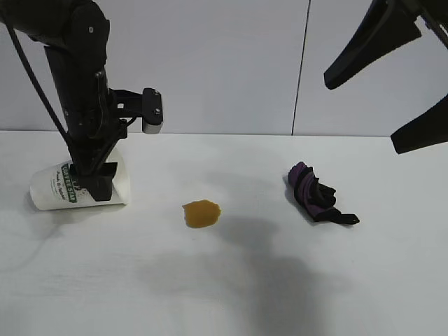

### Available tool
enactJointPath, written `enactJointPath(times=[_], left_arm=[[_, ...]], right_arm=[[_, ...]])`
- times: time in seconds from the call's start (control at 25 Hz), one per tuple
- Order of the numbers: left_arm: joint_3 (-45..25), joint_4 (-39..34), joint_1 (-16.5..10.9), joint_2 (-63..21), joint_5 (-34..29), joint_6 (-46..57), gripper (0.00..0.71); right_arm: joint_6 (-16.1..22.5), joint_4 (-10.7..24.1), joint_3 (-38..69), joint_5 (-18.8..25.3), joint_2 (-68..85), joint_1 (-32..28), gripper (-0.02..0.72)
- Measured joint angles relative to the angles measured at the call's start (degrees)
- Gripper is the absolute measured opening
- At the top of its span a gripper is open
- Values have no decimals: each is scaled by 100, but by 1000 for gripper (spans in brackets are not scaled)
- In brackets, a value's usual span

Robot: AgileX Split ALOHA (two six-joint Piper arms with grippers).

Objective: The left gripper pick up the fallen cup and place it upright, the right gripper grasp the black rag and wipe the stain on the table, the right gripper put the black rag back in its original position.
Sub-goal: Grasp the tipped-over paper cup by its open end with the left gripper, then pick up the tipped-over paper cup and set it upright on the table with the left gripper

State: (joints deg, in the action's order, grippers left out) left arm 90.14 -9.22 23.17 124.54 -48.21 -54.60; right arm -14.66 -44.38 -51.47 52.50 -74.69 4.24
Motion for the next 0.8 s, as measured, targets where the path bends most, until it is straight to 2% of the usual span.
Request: enactJointPath(times=[0.16, 0.32, 0.44, 0.6, 0.8], left_arm=[[130, 74, 0, -51, -57, 90, 506], [352, 746, -43, -440, 191, 168, 506], [404, 1617, -115, -870, 535, 91, 506], [404, 2966, -293, -1375, 652, -307, 506], [404, 4827, -845, -1755, 502, -837, 506]], right_arm=[[0, 0, 0, -66, 0, 0, 622], [0, 0, 0, -105, 0, 0, 622], [0, 0, 0, -105, 0, 0, 622], [0, 0, 0, -109, 0, 0, 622], [0, 0, 0, -109, 0, 0, 622]])
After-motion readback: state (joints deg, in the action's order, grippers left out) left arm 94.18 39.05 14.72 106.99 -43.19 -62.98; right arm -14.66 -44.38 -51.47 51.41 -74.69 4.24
